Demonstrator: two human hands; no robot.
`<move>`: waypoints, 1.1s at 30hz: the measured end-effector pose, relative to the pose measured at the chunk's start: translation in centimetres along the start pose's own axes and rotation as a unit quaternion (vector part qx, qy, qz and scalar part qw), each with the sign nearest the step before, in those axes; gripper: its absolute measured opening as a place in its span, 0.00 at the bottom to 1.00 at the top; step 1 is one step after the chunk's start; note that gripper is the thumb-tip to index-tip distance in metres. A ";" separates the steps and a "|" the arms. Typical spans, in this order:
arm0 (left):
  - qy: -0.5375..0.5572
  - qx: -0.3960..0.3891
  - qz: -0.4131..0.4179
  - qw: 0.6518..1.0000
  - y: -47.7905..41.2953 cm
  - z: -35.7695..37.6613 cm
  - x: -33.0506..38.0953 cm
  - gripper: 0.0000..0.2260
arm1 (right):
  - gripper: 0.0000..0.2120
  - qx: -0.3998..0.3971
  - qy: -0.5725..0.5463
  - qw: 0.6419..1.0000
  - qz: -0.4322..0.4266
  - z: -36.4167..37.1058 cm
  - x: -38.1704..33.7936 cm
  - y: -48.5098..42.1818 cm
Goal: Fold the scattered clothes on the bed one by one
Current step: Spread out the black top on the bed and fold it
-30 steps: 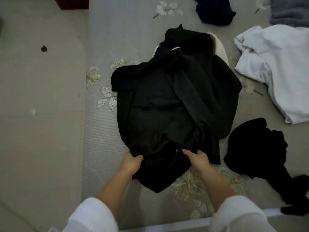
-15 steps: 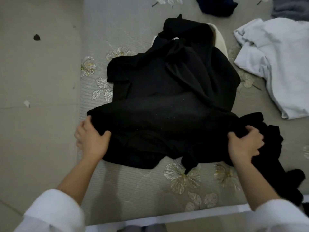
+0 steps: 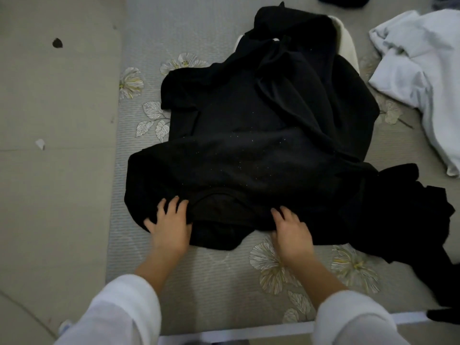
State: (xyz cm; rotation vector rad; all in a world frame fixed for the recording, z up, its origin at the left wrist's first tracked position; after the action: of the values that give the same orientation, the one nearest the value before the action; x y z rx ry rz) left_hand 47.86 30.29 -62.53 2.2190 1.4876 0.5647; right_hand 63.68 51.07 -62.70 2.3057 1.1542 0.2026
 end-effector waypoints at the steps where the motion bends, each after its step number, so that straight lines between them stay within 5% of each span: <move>1: 0.025 0.005 0.002 1.000 -0.1 -0.3 -0.5 0.22 | 0.21 0.020 -0.034 0.999 0.004 -0.5 0.3 -0.1; 5: 0.211 0.034 -0.019 0.977 0.3 -2.7 -1.7 0.12 | 0.07 0.099 -0.329 0.935 0.088 -4.6 1.4 1.0; 7: 0.218 0.015 -0.007 0.976 1.4 -4.3 -1.7 0.10 | 0.06 0.126 -0.404 0.903 0.073 -7.8 1.3 2.1; 11: 0.173 -0.039 0.027 0.984 4.8 -7.0 -0.9 0.10 | 0.07 0.165 -0.389 0.906 -0.032 -15.0 0.0 5.4; 15: 0.279 -0.098 0.090 0.951 9.4 -10.3 0.4 0.10 | 0.08 0.195 -0.411 0.887 -0.080 -21.3 -0.7 9.6; 18: 0.326 -0.137 0.107 0.929 13.6 -13.2 1.2 0.22 | 0.10 0.193 -0.422 0.880 -0.105 -24.9 -0.9 13.1; 20: 0.333 -0.133 0.102 0.928 15.8 -14.9 1.1 0.37 | 0.10 0.179 -0.421 0.881 -0.119 -26.8 -1.0 15.0; 28: 0.388 -0.102 0.100 0.911 20.5 -23.9 -2.8 0.07 | 0.07 -0.025 -0.508 0.847 -0.154 -32.3 -1.7 22.7; 30: 0.384 -0.100 0.109 0.911 21.6 -26.4 -3.9 0.07 | 0.09 -0.073 -0.489 0.851 -0.175 -33.4 -2.3 24.6; 33: 0.237 -0.055 0.151 0.958 22.7 -29.9 -5.0 0.04 | 0.11 -0.139 -0.433 0.868 -0.202 -34.9 -3.7 27.0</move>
State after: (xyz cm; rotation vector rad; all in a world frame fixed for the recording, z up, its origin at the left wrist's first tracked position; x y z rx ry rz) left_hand 47.36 20.96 -25.81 2.3407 1.2771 1.3215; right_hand 67.41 49.29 -18.63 1.5376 0.9818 -0.7102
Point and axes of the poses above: each hand's wrist, its own y-axis away from the middle knuckle, its own z-axis out of the palm, x = y × z, the point moved 4 cm from there along -y, towards the middle knuckle, and after that the axes turned 1 degree about -x, right-handed, at the moved point
